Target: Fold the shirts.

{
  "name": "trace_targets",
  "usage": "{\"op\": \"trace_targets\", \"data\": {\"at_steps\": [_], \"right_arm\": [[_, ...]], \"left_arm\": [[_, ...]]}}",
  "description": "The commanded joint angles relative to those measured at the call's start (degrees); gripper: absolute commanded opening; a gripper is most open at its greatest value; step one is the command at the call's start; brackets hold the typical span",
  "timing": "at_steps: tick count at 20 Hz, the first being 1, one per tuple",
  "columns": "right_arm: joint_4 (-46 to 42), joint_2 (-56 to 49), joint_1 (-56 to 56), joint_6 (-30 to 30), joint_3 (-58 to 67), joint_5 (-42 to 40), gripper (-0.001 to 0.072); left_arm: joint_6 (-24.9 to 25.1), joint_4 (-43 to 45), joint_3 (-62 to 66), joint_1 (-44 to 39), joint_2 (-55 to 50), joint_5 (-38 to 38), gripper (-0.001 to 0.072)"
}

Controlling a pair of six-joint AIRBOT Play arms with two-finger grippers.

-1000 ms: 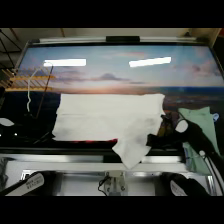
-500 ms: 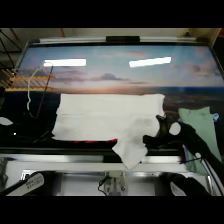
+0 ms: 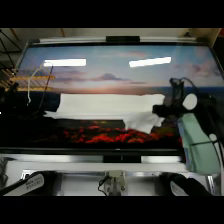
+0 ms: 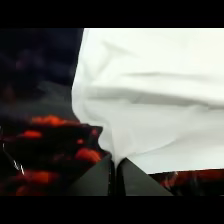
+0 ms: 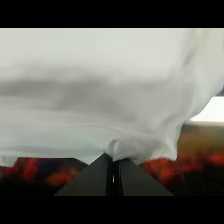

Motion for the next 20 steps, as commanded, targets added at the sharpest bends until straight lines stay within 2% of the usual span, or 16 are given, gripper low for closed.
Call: {"op": "trace_targets", "data": {"at_steps": [1, 3, 7, 8, 9, 10, 11, 12, 14, 16, 20], "right_arm": [[-1.5, -8.6, -3.4, 0.5, 10.9, -6.9, 0.0071], [0.1, -16.0, -3.3, -0.4, 15.3, -8.9, 0.0072], [2.0, -27.8, -3.3, 0.0, 21.5, -8.7, 0.0075], [3.3, -29.3, -3.3, 0.0, 21.5, -8.6, 0.0119], [4.4, -30.5, -3.3, 0.0, 21.5, -8.2, 0.0263], [5.0, -31.4, -3.3, -0.7, 21.5, -7.2, 0.0489], [4.7, -31.4, -3.4, -3.6, 21.6, -5.5, 0.0598], [4.1, -30.8, -3.9, -6.1, 21.6, -3.1, 0.0667], [3.7, -29.6, -6.3, -12.2, 21.5, 4.4, 0.0685], [3.9, -29.7, -9.7, -12.5, 21.5, 9.2, 0.0686], [6.4, -31.2, -12.5, -12.5, 21.5, 8.2, 0.0686]], "left_arm": [[-3.2, -1.3, 8.7, -5.3, -6.8, 5.9, 0.0031], [-5.9, -1.5, 13.8, -7.8, -13.2, 8.1, 0.0032], [-10.7, -1.5, 22.5, -10.3, -24.4, 7.7, 0.0032], [-11.4, -1.5, 23.6, -10.5, -26.5, 7.7, 0.0034], [-11.9, -1.8, 24.2, -10.8, -28.0, 7.6, 0.0084], [-12.1, -2.7, 24.3, -10.9, -29.0, 7.4, 0.0316], [-12.0, -3.3, 24.4, -10.9, -29.4, 6.5, 0.0592], [-11.6, -3.2, 24.8, -10.6, -29.4, 5.1, 0.068], [-11.1, -3.2, 27.2, -9.5, -29.2, 1.1, 0.0676], [-11.1, -3.2, 29.7, -9.0, -28.4, -2.0, 0.0668], [-11.1, -3.2, 30.6, -10.1, -23.3, -3.1, 0.0666]]}}
